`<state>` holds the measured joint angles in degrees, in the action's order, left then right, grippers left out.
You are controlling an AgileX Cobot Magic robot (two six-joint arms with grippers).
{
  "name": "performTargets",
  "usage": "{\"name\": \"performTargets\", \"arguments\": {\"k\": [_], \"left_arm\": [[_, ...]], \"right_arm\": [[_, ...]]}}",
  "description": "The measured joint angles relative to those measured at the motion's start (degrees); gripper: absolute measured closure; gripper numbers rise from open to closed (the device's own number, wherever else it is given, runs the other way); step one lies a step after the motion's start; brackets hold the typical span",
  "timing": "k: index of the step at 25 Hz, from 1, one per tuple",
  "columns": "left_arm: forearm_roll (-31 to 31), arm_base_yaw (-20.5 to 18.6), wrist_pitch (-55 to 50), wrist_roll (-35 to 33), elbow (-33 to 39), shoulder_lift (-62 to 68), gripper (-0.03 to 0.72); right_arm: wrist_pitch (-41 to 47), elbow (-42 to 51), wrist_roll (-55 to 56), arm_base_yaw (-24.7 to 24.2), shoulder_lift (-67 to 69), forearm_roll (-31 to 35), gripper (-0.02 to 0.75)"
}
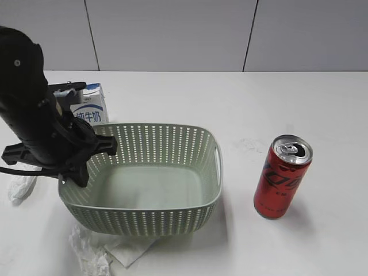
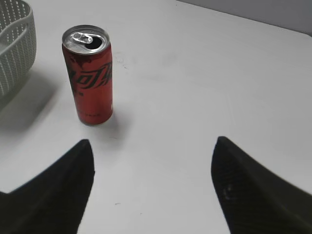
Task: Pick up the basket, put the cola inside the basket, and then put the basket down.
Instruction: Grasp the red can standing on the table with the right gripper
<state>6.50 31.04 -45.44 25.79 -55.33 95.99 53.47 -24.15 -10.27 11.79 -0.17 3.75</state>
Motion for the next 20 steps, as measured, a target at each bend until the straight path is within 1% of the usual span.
{"name": "performTargets", "arguments": {"k": [3, 6, 9, 14, 18, 20], "left_arm": [[0.0, 0.0, 0.4, 0.0, 0.0, 0.0, 0.690], [0.0, 0.0, 1.0, 0.0, 0.0, 0.0, 0.690], [0.0, 0.0, 1.3, 0.0, 0.0, 0.0, 0.690], [0.0, 0.0, 2.0, 0.0, 0.0, 0.0, 0.690], [0.0, 0.0, 3.1, 0.0, 0.0, 0.0, 0.690], [0.1, 0.0, 3.3, 0.0, 0.0, 0.0, 0.690]], "right_arm": [[-4.3, -2.9, 0.0, 0.0, 3.2, 1.9, 0.169], [-6.2, -8.2, 0.0, 0.0, 12.3, 6.2, 0.169], [-3.8, -14.6, -1.2, 0.0, 24.6, 10.6, 0.164], [2.4, -24.8, -11.6, 0.1, 44.6, 15.9, 0.148], [4.9, -30.6, -16.0, 1.8, 58.2, 16.3, 0.144], [5.6, -32.8, -16.6, 3.4, 64.6, 15.1, 0.144]]}}
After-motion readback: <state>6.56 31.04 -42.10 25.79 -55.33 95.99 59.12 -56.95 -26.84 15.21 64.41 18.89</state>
